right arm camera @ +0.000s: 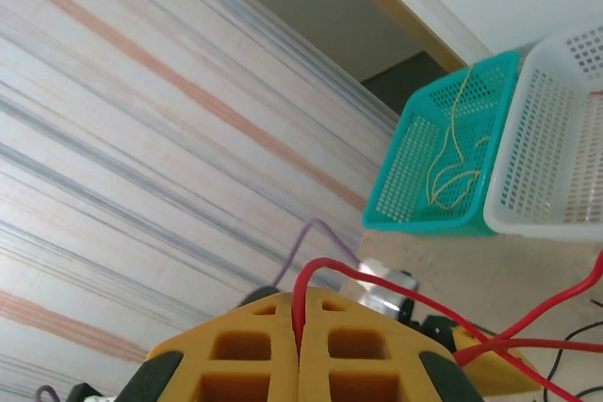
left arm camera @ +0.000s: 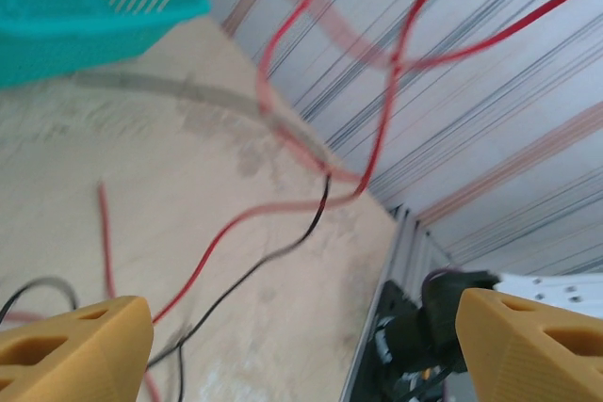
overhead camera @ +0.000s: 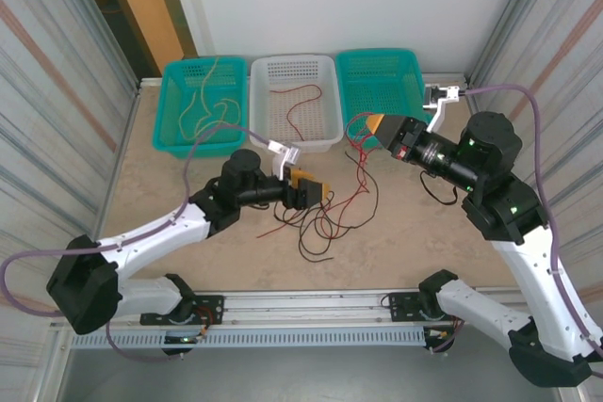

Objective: Untangle the cables

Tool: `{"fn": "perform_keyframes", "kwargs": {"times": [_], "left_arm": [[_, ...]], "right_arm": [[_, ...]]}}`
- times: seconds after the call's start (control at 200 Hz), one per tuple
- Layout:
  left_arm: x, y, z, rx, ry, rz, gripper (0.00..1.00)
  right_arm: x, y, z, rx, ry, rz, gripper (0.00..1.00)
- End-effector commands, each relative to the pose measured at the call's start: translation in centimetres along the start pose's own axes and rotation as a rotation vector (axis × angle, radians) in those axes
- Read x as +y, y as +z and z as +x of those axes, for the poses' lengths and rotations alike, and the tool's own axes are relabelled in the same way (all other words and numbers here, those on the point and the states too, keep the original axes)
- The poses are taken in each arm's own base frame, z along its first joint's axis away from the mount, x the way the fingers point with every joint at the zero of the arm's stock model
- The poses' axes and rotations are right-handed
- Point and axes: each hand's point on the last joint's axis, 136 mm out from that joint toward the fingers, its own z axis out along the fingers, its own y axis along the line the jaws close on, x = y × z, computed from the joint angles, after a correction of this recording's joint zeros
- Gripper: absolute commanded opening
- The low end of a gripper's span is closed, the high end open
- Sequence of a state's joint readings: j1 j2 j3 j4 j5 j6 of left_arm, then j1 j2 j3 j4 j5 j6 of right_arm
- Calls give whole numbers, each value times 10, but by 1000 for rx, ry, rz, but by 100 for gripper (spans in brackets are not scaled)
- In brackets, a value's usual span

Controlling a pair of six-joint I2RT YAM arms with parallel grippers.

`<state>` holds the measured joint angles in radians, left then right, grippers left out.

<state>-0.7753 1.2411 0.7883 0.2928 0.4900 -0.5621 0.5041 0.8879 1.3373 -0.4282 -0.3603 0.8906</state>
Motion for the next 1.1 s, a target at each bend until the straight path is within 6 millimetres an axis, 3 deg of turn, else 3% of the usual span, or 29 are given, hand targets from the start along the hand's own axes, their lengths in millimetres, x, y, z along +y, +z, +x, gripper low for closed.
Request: {"fn": "perform_keyframes", "kwargs": {"times": [0.0, 0.145, 0.241, 0.386, 0.496, 0.546, 0.717, 0.872, 0.917, 0.952, 1.022, 1.037, 1.097], "left_arm": [[-21, 8, -31, -56, 63, 62, 85], [-34, 20, -60, -119, 62, 119, 84], [-36, 32, -66, -131, 46, 160, 84], [-28, 46, -63, -131, 2, 174, 82], [-23, 62, -43, -80, -32, 177, 78], [-22, 67, -31, -52, -38, 181, 73], [1, 69, -7, -7, -77, 89, 29], [14, 45, 15, 49, -33, -6, 22], [17, 37, 22, 59, -21, -36, 12], [22, 31, 28, 72, -15, -63, 0], [35, 23, 41, 102, -21, -130, 0], [38, 22, 43, 107, -24, -137, 0], [42, 17, 47, 111, -33, -150, 0]], "right_arm": [[19, -1, -5, -13, 9, -89, 0], [29, 1, -6, -1, 13, -129, 0], [36, 3, -7, 2, 10, -161, 0], [54, 1, -15, -17, -7, -225, 1], [77, -4, -27, -41, -40, -283, 2], [83, -3, -31, -43, -48, -297, 2], [98, -7, -39, -57, -82, -326, 2], [108, -15, -41, -57, -118, -351, 3], [114, -19, -43, -65, -131, -364, 4], [118, -22, -45, -73, -142, -372, 4], [131, -34, -52, -94, -168, -394, 5], [127, -25, -54, -85, -163, -380, 5], [131, -26, -59, -92, -175, -382, 6]]}}
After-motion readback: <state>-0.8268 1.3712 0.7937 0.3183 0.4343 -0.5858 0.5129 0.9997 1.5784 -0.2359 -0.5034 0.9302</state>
